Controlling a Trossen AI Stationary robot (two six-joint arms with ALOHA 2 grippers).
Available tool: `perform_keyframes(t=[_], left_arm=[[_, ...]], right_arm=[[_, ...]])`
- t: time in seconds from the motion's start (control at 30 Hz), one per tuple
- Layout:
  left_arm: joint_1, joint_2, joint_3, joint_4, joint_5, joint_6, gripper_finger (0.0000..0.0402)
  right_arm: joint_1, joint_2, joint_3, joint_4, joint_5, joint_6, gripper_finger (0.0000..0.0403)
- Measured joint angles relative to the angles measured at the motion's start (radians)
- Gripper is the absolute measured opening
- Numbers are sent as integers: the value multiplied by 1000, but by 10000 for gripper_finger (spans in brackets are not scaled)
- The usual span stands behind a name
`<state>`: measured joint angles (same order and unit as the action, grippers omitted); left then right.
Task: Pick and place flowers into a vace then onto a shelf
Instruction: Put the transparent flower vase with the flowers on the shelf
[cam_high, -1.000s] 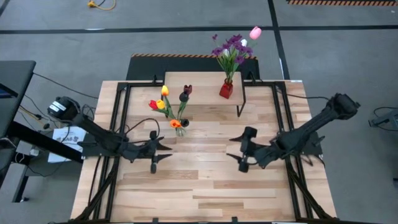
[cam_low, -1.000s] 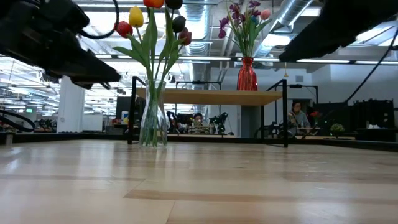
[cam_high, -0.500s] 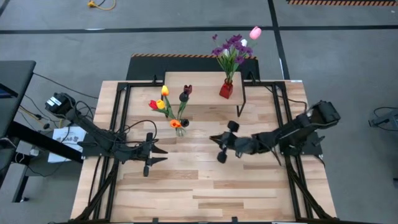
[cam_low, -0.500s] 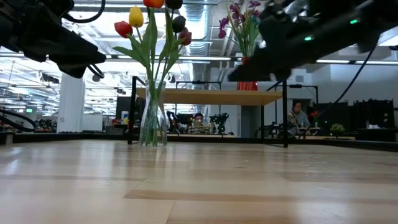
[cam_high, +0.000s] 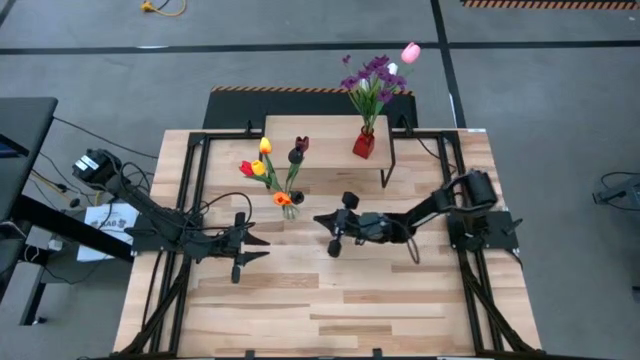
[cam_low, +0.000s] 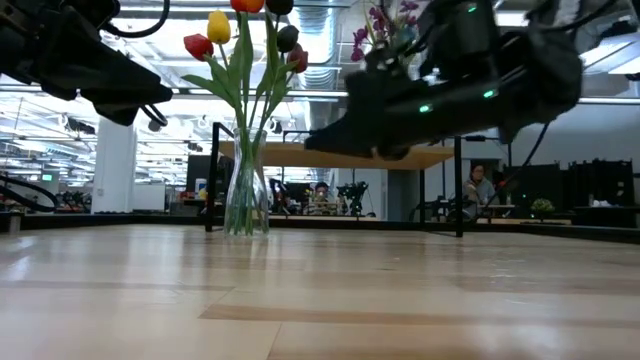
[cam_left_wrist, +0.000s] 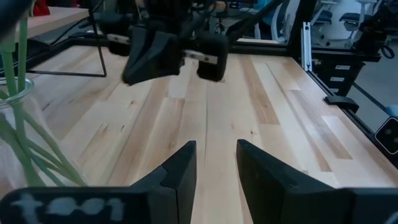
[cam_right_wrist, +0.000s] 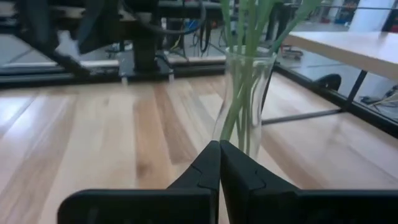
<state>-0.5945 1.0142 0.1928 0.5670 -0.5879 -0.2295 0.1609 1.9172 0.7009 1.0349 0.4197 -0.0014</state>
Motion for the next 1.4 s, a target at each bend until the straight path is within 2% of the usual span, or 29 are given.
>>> perform_keyframes(t=[0.1, 0.23, 0.37, 0.6, 0.7, 0.83, 1.13, 1.4], left_arm=[[0, 0, 0, 0, 0, 0, 103], [0, 0, 0, 0, 4, -10, 103], [0, 0, 0, -1, 4, -25, 103], [0, 0, 0, -1, 4, -42, 103], [0, 0, 0, -1, 3, -51, 103], [-1, 0, 0, -1, 3, -55, 103], [-1, 0, 0, -1, 0, -63, 103], [-1, 0, 0, 3, 0, -64, 103]], right_arm=[[-27, 47, 33, 33, -31, 1, 1], [-66, 84, 67, 51, -158, 15, 1], [-105, 87, 91, 31, -287, 20, 0], [-158, 86, 111, -22, -407, -43, 0], [-175, 86, 111, -51, -379, -53, 0], [-191, 86, 111, -82, -236, -62, 0], [-194, 113, 118, -60, -82, -12, 0], [-173, 218, 245, -89, -77, -6, 0]])
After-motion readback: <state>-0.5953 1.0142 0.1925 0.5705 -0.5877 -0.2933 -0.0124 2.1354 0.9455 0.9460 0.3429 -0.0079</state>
